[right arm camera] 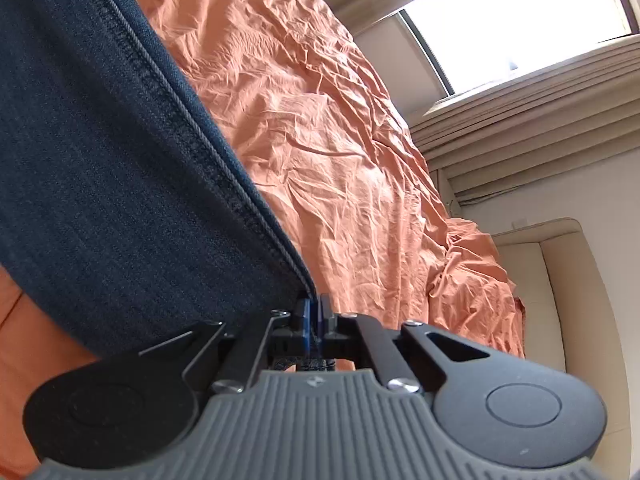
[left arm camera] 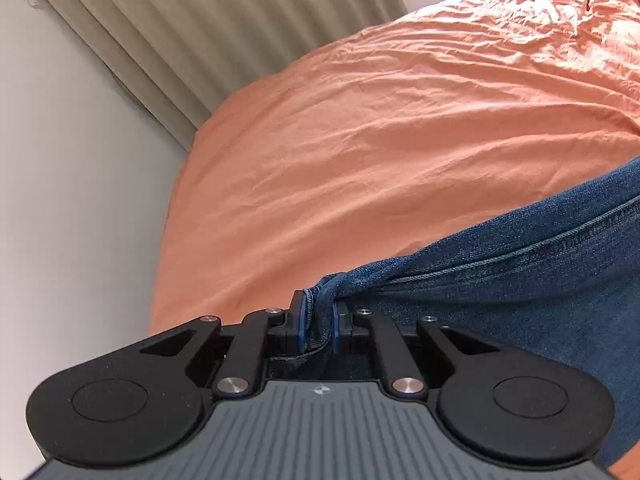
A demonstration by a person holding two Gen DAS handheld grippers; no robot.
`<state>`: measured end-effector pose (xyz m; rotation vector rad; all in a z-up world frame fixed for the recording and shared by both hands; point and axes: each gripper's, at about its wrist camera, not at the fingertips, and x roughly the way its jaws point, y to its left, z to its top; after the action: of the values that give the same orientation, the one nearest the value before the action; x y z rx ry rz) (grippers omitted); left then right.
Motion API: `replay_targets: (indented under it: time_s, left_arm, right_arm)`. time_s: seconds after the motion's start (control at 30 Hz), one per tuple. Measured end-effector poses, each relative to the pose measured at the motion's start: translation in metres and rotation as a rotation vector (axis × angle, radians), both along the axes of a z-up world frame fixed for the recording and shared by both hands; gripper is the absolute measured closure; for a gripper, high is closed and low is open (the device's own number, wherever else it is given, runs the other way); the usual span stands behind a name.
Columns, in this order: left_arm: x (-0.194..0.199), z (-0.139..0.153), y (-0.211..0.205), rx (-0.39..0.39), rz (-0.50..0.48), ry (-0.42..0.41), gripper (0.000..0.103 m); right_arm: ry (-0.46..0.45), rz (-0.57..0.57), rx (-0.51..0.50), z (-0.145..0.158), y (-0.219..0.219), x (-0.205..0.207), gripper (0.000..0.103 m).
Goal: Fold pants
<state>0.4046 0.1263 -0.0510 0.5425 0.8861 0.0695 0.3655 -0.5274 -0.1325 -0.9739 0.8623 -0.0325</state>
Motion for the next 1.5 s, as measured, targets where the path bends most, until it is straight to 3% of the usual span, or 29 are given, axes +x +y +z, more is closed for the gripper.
replay_targets:
  time_s: [0.27, 0.5, 0.57, 0.6, 0.63, 0.67, 0.73, 0.77, 0.8, 0.83, 0.93, 1.2, 1.33, 1.5]
  left_arm:
    - [0.064, -0.070, -0.001, 0.012, 0.007, 0.105, 0.089]
    - [0.082, -0.105, -0.003, 0.038, 0.005, 0.143, 0.084]
    - [0.081, -0.107, -0.002, 0.044, 0.015, 0.139, 0.071]
    - [0.080, -0.108, -0.003, 0.061, 0.019, 0.139, 0.059]
    - [0.081, -0.109, -0.004, 0.078, 0.024, 0.122, 0.023]
    - [0.078, -0.106, -0.004, 0.077, 0.022, 0.096, 0.002]
    - [0.073, -0.098, -0.002, 0.039, 0.023, 0.086, 0.002]
    - [0.071, -0.092, -0.002, 0.018, 0.030, 0.085, 0.002]
    - [0.068, -0.086, -0.001, 0.006, 0.038, 0.079, 0.002]
    - [0.063, -0.079, 0.001, -0.010, 0.039, 0.072, 0.002]
    - [0.039, -0.050, 0.016, -0.100, 0.063, 0.051, 0.002]
    - [-0.036, 0.007, 0.108, -0.433, 0.243, -0.046, 0.002]
    - [-0.068, 0.001, 0.161, -0.605, 0.389, -0.100, 0.002]
    - [-0.113, -0.048, 0.219, -0.942, 0.603, -0.179, 0.002]
  right_arm:
    - [0.116, 0.018, -0.028, -0.074, 0.001, 0.083, 0.103]
    - [0.160, 0.003, -0.015, -0.113, 0.001, 0.105, 0.103]
    - [0.160, -0.014, -0.001, -0.116, 0.002, 0.107, 0.103]
    - [0.152, -0.024, 0.007, -0.116, 0.002, 0.107, 0.103]
    - [0.148, -0.034, 0.016, -0.115, 0.001, 0.107, 0.101]
    - [0.144, -0.048, 0.030, -0.112, 0.001, 0.105, 0.097]
    - [0.132, -0.065, 0.046, -0.104, 0.002, 0.101, 0.082]
    - [0.116, -0.075, 0.044, -0.098, 0.004, 0.098, 0.061]
    - [0.097, -0.080, 0.049, -0.091, 0.005, 0.093, 0.046]
    - [0.088, -0.085, 0.064, -0.083, 0.008, 0.088, 0.045]
    - [0.075, -0.121, 0.151, -0.056, 0.017, 0.068, 0.045]
    - [0.109, -0.154, 0.573, -0.005, 0.073, 0.016, 0.050]
    - [0.140, -0.130, 0.727, -0.005, 0.120, -0.004, 0.056]
    - [0.140, -0.147, 0.884, -0.011, 0.175, -0.021, 0.057]
